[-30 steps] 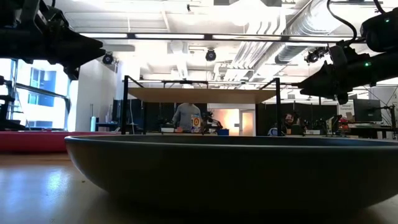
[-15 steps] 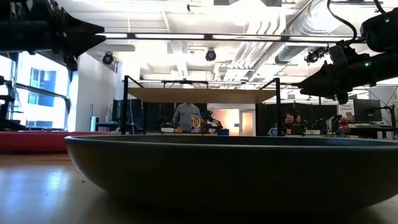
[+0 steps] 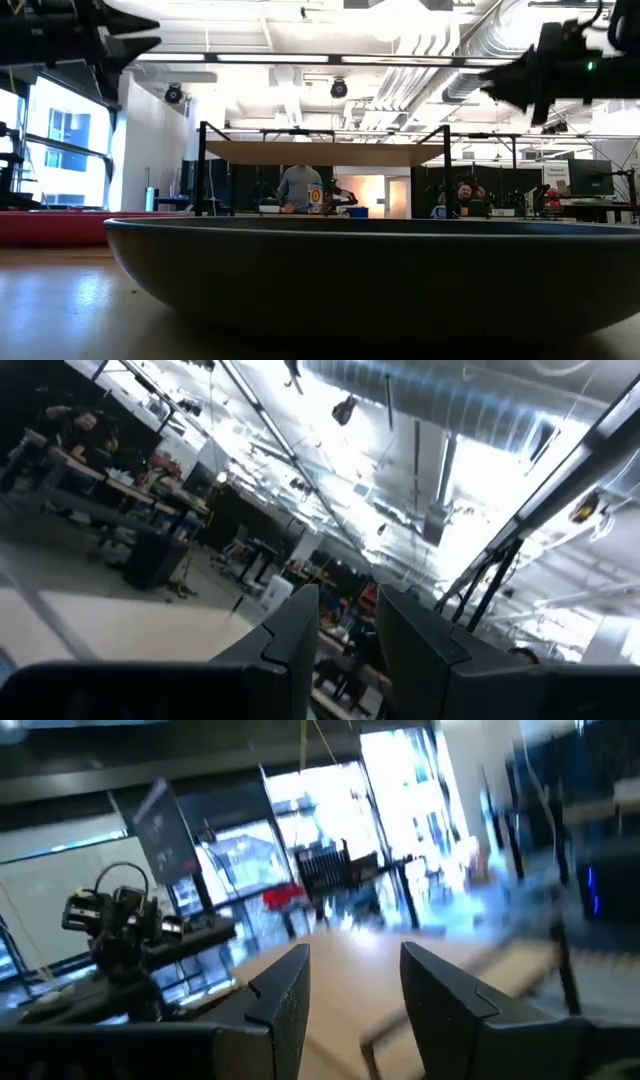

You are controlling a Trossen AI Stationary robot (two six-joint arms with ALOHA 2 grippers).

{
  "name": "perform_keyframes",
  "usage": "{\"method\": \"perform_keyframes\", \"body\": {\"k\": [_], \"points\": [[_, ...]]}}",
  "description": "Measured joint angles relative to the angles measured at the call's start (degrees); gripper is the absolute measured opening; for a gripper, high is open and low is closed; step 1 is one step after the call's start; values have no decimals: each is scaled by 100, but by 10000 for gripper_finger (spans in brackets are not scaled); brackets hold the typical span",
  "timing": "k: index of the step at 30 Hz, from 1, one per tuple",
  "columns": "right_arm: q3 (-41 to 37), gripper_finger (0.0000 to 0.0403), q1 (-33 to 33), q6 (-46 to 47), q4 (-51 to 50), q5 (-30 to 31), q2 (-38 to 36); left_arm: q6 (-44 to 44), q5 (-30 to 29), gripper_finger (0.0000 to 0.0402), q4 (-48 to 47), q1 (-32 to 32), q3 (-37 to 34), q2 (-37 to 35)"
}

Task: Place and stack plates onto a shelf
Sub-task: Put the brown plate on the shelf

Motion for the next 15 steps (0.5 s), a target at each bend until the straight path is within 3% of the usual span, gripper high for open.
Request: {"method": "perform_keyframes", "body": {"k": [7, 15], "points": [[964, 138, 2, -1443, -635, 156, 167, 514, -1, 96, -25, 0, 513, 11], [2531, 138, -2, -2124, -3064, 751, 1167, 1270, -91, 96, -377, 0, 1176, 11]]}}
